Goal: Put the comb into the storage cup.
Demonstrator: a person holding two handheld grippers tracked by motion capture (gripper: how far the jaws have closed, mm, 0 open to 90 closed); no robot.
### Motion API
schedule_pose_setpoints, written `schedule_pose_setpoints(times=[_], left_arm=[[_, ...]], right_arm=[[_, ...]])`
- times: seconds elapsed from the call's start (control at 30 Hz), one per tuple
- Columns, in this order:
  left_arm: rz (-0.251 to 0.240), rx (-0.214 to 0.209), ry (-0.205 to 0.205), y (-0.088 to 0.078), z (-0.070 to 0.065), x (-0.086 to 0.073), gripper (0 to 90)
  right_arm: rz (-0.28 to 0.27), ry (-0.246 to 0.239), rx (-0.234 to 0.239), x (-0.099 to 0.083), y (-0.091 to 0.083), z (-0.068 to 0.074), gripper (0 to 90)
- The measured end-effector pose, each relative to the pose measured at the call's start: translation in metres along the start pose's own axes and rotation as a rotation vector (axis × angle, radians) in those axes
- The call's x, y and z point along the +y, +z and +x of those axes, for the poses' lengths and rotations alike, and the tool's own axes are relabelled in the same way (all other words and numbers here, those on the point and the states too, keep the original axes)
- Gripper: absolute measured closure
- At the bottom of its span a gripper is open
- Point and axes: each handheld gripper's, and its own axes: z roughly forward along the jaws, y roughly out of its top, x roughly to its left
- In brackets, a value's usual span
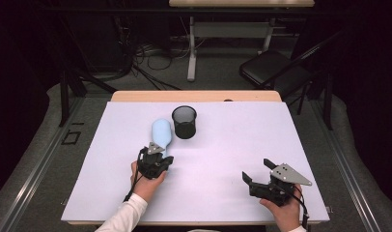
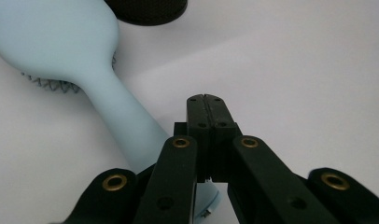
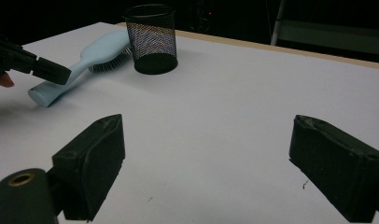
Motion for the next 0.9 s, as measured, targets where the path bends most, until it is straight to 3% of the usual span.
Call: schedule_pose_setpoints(times=[0.33, 0.9], left_arm=[[0.041, 0.046, 0.045, 0.0047, -0.0034, -0.0015, 90.0], [0.063, 0.119, 0.011, -0.0012, 0.0034, -0.0029, 90.0]], right_arm=[[0.009, -0.003, 0.013, -0.0003, 0.0015, 0.0002, 10.7], [0.002, 0.004, 0.018, 0.0, -0.0005, -0.0013, 11.9]])
